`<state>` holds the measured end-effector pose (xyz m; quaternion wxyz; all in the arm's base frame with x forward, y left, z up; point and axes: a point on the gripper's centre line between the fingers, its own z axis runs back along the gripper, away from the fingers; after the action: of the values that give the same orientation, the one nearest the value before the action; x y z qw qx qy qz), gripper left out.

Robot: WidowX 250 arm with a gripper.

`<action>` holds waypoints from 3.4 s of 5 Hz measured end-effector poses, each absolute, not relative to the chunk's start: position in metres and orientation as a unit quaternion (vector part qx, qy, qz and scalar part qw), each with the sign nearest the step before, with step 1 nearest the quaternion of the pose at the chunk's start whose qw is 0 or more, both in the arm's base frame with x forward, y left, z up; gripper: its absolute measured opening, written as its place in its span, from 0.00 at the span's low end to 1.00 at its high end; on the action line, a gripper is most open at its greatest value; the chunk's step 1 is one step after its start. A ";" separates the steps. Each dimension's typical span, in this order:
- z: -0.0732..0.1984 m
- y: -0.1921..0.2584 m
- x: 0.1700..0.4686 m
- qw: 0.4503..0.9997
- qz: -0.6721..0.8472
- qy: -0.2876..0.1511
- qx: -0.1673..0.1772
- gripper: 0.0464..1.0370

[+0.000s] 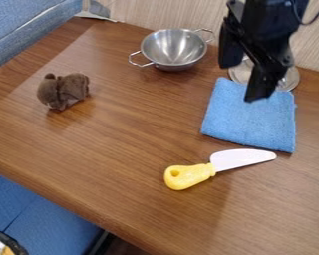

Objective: Move the yellow knife to the upper left side of the table

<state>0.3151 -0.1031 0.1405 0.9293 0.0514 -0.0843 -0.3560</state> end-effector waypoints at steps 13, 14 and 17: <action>0.103 -0.086 0.189 0.933 -0.355 -0.055 0.001 0.45; 0.120 -0.057 0.207 0.952 -0.295 -0.074 0.006 0.45; 0.144 0.035 0.272 0.982 -0.154 -0.113 0.009 0.45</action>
<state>0.2721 0.0353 0.1440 0.9817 0.0087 -0.1125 -0.1536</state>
